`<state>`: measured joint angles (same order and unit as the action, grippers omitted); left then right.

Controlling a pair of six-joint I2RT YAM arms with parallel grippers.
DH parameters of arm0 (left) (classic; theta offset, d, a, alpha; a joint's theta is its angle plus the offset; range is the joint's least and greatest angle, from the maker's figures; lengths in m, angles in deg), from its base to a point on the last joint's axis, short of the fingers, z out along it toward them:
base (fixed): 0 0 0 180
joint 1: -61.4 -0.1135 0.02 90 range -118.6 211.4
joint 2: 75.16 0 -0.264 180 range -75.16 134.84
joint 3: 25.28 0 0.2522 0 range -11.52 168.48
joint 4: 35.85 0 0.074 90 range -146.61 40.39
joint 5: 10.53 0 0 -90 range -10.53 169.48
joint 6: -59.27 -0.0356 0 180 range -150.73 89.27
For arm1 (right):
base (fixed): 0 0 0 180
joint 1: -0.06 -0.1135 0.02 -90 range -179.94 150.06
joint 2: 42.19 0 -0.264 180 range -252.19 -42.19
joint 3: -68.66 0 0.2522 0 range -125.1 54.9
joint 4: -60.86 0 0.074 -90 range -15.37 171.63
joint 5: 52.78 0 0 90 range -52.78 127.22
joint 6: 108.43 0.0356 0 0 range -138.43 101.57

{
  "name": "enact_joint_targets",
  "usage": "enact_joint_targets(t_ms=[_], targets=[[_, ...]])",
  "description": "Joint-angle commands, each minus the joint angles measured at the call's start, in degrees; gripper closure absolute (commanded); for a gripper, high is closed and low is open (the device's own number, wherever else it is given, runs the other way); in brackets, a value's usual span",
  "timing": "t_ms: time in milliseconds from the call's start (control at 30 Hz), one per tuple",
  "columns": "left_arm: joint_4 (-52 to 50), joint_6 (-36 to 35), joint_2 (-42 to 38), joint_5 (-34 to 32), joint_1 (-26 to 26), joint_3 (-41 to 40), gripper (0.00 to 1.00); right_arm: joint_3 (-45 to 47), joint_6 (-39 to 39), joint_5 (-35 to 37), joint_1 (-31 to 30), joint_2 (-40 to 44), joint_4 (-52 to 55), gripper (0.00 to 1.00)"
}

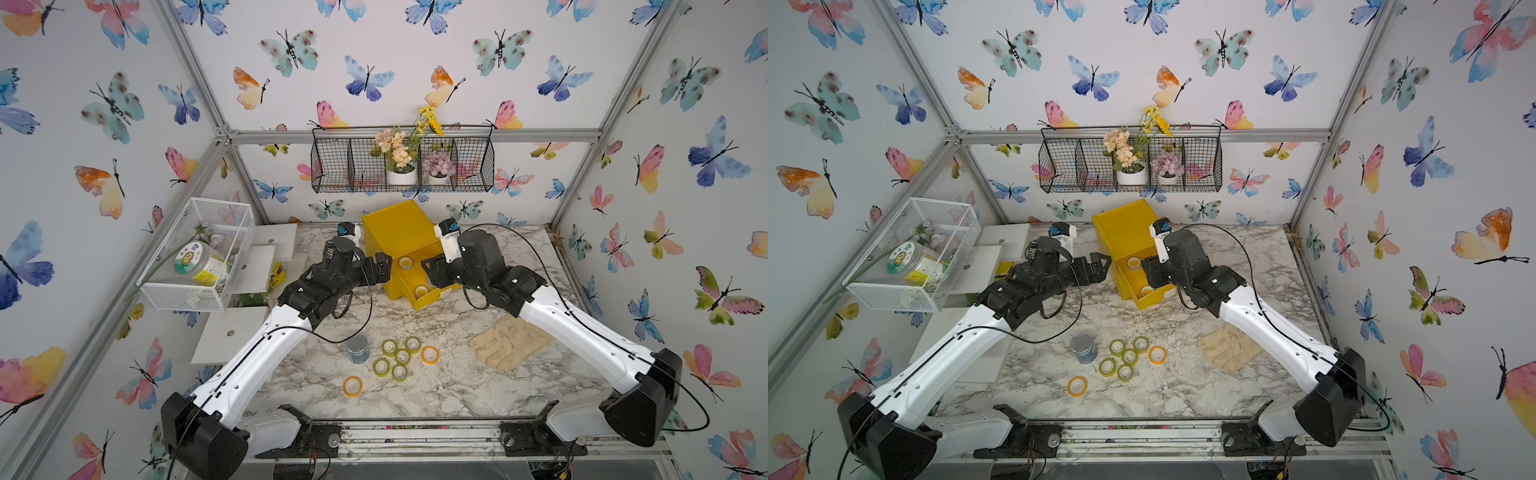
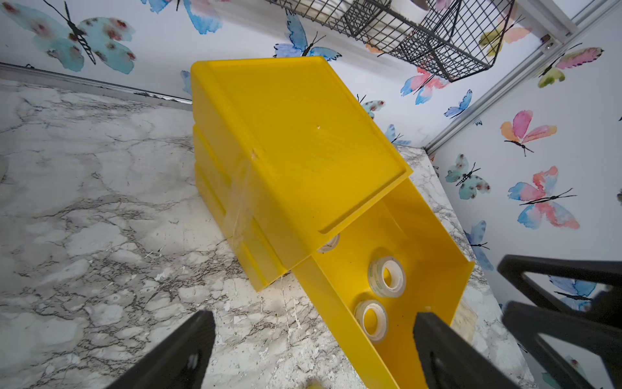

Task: Place the transparent tape into the drawer according to color
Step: Place the tape in the drawer, then close the drawer in the storage box.

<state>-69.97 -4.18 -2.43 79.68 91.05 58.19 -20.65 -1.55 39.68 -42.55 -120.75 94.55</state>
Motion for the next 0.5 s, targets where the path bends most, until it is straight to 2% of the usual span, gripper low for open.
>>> enact_joint_targets(t_ms=[0,100,267,467], targets=[[1.5,-1.6,2.7,2.3,-1.9,2.0,0.07,5.2,3.3,-2.7,0.1,2.3,-1.4,0.47],[2.5,-1.6,4.4,3.6,-3.6,2.4,0.1,11.3,5.7,-4.5,0.1,6.3,-2.9,0.48],[3.8,-2.2,7.0,5.2,-4.7,2.8,0.11,20.8,9.6,-3.3,0.1,11.8,-5.9,0.51],[3.0,-3.1,10.3,5.1,-4.7,3.9,0.11,24.6,11.1,-3.5,0.2,10.2,-9.6,0.52]])
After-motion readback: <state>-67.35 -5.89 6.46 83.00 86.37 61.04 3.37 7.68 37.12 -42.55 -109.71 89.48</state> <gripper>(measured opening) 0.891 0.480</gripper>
